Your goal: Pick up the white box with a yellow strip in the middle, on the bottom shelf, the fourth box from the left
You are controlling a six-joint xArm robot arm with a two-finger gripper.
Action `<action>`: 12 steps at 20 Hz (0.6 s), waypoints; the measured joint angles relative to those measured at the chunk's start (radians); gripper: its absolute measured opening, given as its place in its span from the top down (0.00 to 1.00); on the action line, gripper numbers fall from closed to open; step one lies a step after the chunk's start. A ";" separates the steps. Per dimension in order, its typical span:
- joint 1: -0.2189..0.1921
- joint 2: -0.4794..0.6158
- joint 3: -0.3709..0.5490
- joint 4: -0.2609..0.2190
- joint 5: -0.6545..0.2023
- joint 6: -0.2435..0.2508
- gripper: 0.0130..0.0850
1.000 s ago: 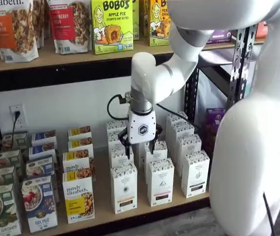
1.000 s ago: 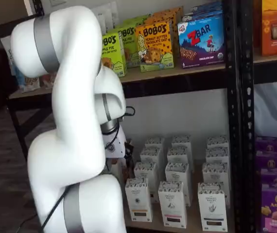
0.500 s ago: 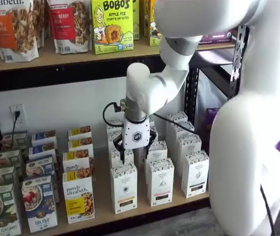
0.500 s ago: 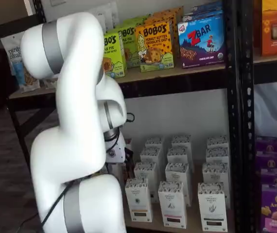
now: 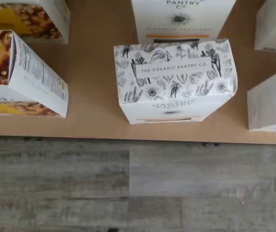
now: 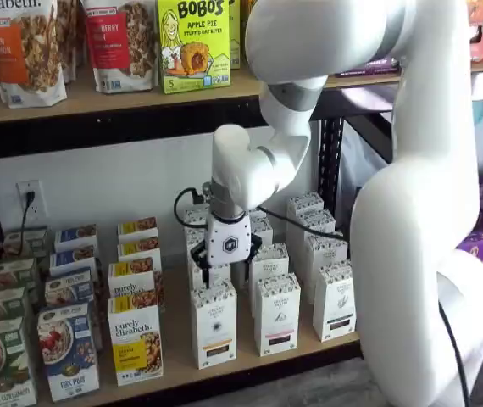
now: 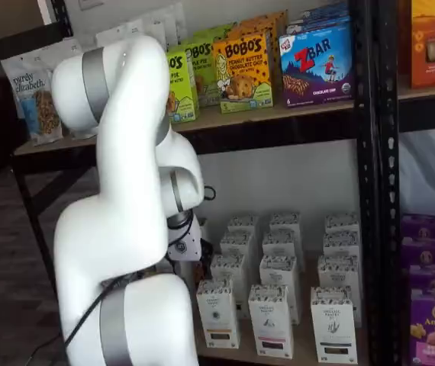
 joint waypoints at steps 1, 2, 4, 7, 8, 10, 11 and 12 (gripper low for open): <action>-0.001 0.011 -0.011 -0.003 -0.003 0.002 0.00; -0.003 0.025 -0.024 -0.007 -0.006 0.004 0.00; -0.006 0.048 -0.048 -0.019 -0.006 0.011 0.00; -0.009 0.090 -0.095 -0.020 -0.004 0.009 0.00; -0.010 0.104 -0.110 -0.019 -0.002 0.007 0.00; -0.012 0.128 -0.137 -0.020 0.000 0.006 0.00; -0.013 0.141 -0.151 -0.019 0.000 0.004 0.00; -0.014 0.152 -0.164 -0.022 -0.001 0.007 0.00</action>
